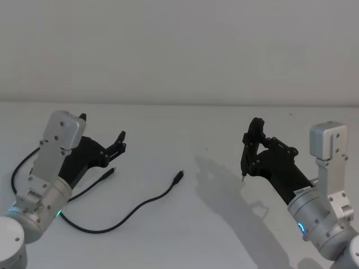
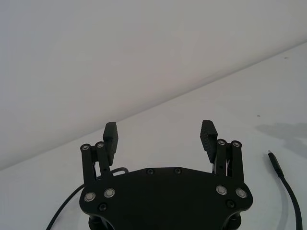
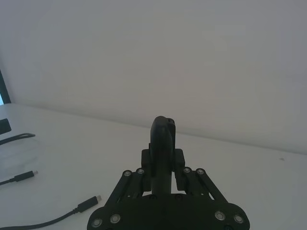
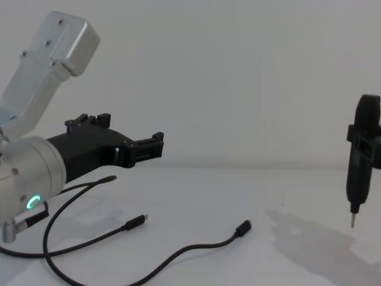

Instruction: Pick up the data cable with the one hand.

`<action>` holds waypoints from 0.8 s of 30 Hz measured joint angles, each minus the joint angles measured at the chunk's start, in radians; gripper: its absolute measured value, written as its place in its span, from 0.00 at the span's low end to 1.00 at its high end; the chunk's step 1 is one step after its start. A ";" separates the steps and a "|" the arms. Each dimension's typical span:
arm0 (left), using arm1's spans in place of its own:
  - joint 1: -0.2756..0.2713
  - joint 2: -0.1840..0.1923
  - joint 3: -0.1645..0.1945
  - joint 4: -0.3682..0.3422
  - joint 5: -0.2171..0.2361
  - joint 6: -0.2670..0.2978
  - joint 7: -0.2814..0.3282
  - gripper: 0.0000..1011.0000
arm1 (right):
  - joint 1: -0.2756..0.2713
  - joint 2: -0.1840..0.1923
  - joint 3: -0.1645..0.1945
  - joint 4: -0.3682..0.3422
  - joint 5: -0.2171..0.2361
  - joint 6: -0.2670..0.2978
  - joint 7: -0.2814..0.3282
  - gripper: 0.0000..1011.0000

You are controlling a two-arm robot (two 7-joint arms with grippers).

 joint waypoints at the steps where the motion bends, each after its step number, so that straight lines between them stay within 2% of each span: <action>1: 0.000 0.000 0.000 0.000 0.000 0.000 0.000 0.99 | 0.000 0.000 0.000 0.000 0.000 0.000 0.000 0.27; 24: 0.000 0.000 0.000 0.000 0.000 0.000 0.000 0.99 | 0.000 0.000 0.000 0.000 0.000 0.000 0.000 0.27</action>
